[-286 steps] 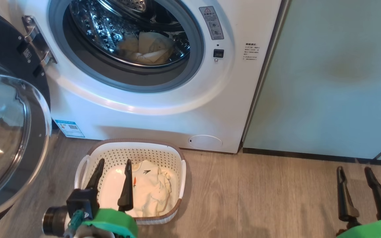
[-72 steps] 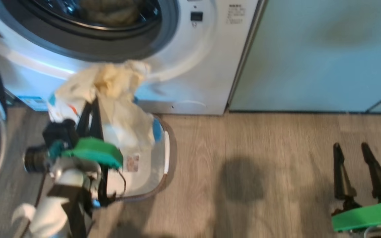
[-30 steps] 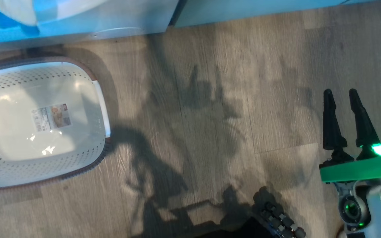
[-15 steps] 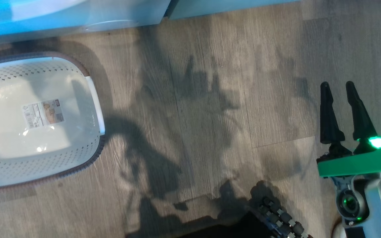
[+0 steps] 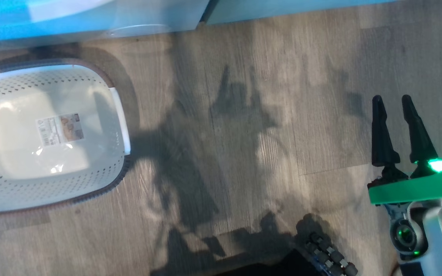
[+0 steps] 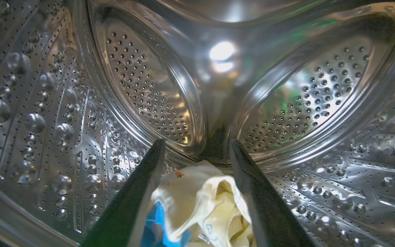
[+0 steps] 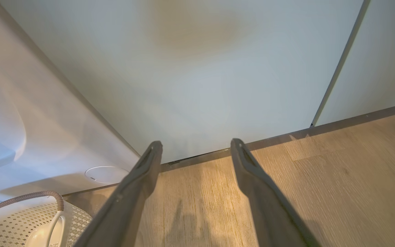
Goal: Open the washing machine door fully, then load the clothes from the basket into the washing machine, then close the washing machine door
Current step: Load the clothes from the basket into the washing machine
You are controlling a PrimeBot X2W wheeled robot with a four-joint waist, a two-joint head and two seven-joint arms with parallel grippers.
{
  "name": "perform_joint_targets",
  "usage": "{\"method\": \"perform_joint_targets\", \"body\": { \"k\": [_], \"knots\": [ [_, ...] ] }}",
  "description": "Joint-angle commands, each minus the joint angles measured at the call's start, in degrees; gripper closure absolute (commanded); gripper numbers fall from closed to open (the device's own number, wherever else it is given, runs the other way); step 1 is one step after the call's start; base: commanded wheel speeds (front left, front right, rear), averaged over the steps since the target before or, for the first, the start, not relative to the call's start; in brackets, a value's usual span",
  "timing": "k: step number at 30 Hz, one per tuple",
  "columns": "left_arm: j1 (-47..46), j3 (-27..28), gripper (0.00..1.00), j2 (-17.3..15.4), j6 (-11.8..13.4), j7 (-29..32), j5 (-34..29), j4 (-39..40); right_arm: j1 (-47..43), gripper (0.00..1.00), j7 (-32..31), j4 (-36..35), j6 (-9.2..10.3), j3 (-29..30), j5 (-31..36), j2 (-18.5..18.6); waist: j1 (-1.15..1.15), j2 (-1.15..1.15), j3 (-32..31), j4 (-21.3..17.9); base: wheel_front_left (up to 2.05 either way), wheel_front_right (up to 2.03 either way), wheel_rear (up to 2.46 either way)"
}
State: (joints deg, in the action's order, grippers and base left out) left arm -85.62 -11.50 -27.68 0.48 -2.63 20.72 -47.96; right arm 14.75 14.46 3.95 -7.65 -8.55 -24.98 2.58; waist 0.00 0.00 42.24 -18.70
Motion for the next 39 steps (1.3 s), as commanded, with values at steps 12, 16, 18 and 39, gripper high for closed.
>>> {"method": "perform_joint_targets", "body": {
  "k": [12,16,18,39],
  "knots": [
    [11.14,1.91,0.0,1.03,2.26,-3.21,3.37,7.75,-0.49,0.0,0.53,-1.62,0.16,1.73,2.87,0.3,0.0,0.0,-3.15,3.6,0.0,0.0,0.0],
    [15.25,1.88,0.0,1.71,2.87,-4.23,3.81,10.77,-1.1,0.0,0.53,-1.71,0.16,2.69,3.75,0.3,0.0,0.0,-4.39,4.57,0.0,0.0,0.0],
    [18.34,1.96,0.0,2.23,3.38,-5.18,4.17,13.34,-1.5,0.0,0.53,-1.89,0.16,3.36,4.31,0.3,0.0,0.0,-5.24,5.25,0.0,0.0,0.0],
    [56.1,-1.76,0.0,9.14,12.36,-9.53,3.93,40.76,-4.42,0.0,0.53,-0.93,0.16,4.13,9.97,3.78,0.0,0.0,-16.17,12.37,0.0,0.0,0.0]
  ]
}}
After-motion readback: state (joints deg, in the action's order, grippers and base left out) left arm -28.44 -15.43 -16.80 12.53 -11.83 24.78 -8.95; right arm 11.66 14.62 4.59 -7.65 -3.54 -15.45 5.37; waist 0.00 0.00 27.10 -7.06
